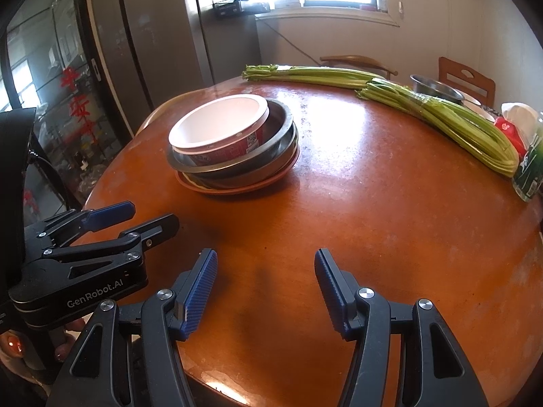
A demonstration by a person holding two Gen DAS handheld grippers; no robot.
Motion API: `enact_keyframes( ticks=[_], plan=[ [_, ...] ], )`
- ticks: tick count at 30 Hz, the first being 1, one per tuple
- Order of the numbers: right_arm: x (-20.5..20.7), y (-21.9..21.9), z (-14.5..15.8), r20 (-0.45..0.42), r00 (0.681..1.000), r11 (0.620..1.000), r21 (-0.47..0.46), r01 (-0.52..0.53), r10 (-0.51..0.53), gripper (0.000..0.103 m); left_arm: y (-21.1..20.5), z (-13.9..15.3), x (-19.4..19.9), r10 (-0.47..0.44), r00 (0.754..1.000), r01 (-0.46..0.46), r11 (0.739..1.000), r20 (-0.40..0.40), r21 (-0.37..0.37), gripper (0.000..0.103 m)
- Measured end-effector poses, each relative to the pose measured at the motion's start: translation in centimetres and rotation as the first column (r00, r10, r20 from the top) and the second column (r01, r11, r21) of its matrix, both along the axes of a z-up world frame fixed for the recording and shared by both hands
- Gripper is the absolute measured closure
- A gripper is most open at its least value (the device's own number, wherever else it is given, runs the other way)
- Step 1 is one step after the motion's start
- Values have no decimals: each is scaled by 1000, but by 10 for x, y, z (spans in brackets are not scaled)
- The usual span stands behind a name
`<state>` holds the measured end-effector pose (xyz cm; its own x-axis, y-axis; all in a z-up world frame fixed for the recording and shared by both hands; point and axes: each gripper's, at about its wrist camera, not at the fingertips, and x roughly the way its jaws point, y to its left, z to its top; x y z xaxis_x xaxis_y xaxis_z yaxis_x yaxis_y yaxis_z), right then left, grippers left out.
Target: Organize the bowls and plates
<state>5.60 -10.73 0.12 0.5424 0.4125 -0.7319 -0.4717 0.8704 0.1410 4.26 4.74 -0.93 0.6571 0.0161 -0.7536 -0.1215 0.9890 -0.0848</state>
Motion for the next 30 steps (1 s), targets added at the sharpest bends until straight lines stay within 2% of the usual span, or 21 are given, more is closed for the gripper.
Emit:
enact_keyframes(
  ticks=[30],
  plan=[
    [0,-5,0,-1,1000,1000,-10,23,-23,41,5,-3,-2,12,1000,-12,1000,-11,4,40]
  ],
)
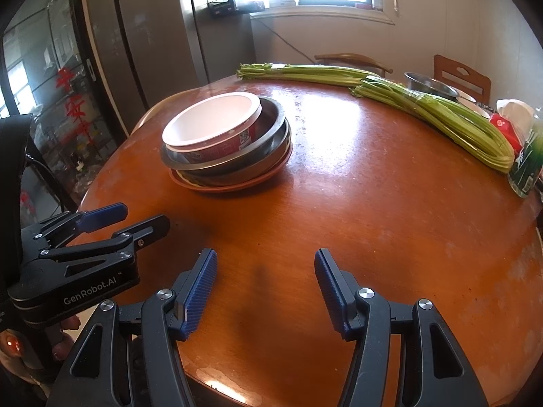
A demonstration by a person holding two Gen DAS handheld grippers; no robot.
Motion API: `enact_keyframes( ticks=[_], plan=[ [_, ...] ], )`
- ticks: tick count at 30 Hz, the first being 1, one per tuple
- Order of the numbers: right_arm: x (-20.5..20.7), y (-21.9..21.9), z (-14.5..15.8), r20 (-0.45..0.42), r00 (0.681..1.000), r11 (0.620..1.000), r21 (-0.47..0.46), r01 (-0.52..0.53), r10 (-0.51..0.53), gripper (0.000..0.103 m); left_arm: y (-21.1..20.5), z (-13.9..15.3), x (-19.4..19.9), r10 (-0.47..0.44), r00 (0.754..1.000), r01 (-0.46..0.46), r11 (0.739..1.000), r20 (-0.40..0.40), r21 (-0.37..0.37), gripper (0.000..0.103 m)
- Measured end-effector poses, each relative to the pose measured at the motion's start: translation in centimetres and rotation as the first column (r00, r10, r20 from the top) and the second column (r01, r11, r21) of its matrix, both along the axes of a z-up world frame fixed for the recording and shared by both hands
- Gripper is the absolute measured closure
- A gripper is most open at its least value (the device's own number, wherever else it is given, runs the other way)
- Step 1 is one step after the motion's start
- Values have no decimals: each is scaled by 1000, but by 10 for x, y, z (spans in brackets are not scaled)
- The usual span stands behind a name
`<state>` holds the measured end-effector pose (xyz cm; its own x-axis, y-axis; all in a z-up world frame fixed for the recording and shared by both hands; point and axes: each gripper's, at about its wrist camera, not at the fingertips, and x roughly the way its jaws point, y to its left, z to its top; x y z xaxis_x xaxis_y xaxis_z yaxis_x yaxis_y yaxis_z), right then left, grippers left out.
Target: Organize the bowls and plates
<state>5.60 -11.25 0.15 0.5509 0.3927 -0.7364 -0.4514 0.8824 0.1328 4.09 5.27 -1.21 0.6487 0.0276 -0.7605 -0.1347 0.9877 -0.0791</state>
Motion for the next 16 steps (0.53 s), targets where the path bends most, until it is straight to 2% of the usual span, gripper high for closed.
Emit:
enact_keyframes(
  ticks=[11,16],
  plan=[
    [3,-3,-2,-6,1000,1000,-6,14,-14,41,17,1,4,29,1000,-29,1000,-5,3,40],
    [18,-27,5,10,998,998,-16,64,-64,41,53,12,19,71,998,-71,997,-1,6,40]
  ],
)
